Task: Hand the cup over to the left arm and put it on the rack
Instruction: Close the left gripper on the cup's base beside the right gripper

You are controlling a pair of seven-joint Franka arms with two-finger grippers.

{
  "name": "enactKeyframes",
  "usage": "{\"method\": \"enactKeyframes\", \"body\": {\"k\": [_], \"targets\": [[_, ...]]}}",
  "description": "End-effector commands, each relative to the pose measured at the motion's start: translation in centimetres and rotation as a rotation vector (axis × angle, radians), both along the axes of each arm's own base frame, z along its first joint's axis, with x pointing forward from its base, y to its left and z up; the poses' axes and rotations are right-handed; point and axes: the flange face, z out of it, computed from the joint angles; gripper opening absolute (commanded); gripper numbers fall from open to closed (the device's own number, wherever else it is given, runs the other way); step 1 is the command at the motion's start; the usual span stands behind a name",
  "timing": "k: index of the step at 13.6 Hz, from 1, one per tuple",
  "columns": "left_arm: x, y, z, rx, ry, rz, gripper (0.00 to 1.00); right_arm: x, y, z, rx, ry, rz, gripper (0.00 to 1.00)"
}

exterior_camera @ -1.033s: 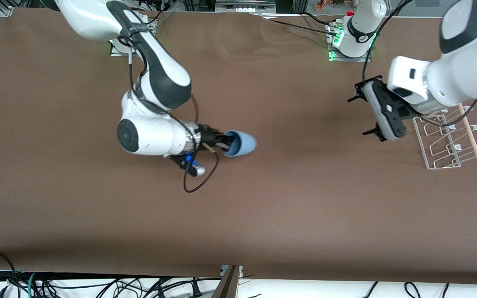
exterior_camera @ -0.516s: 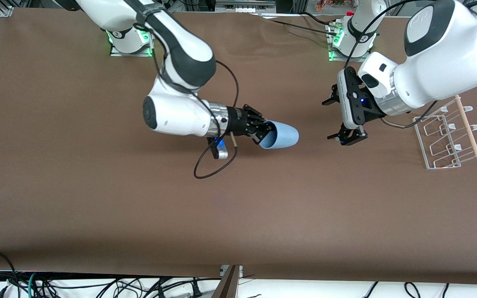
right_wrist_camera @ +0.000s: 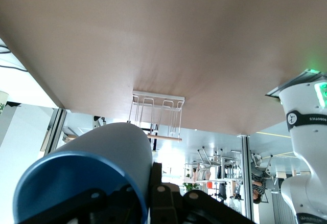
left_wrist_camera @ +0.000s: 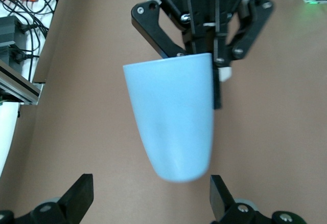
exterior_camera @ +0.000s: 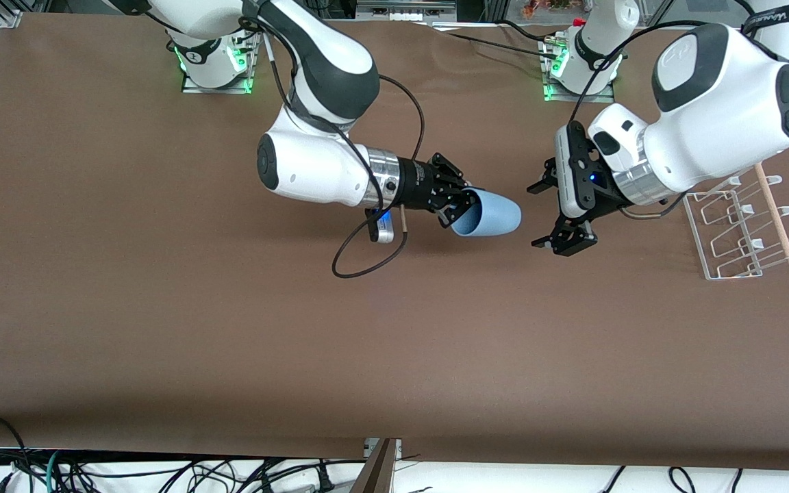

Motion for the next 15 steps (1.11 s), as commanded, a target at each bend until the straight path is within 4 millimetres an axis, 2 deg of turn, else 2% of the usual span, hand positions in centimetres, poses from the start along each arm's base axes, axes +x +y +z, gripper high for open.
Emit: {"method": "enactKeyframes", "body": {"k": [1, 4, 10, 11, 13, 14, 15], "targets": [[-1.6, -0.9, -1.5, -0.039, -0.018, 0.0, 1.0, -0.6, 1.1, 1.1, 0.027, 0.034, -0.023, 0.0], [-2.8, -2.1, -2.6, -0.044, -0.034, 0.01, 1.0, -1.4, 2.3, 1.2, 0.036, 0.023, -0.053, 0.0], [-3.8, -3.1, -4.4, -0.053, -0.022, 0.033, 1.0, -1.5, 2.5, 1.0, 0.037, 0.019, -0.055, 0.0], [-3.8, -3.1, -4.5, -0.054, -0.023, 0.027, 0.94, -1.8, 2.8, 0.9, 0.035, 0.02, -0.05, 0.0], [-3.8, -3.0, -4.5, -0.058, 0.001, 0.047, 0.19, -1.8, 2.8, 1.0, 0.033, 0.007, -0.045, 0.0], [-3.8, -2.8, -4.6, -0.056, 0.018, 0.063, 0.18, -1.7, 2.7, 1.0, 0.033, 0.007, -0.046, 0.0], [-3.9, -2.9, -4.6, -0.055, 0.021, 0.055, 0.09, -1.7, 2.6, 1.1, 0.033, 0.001, -0.045, 0.0]]}}
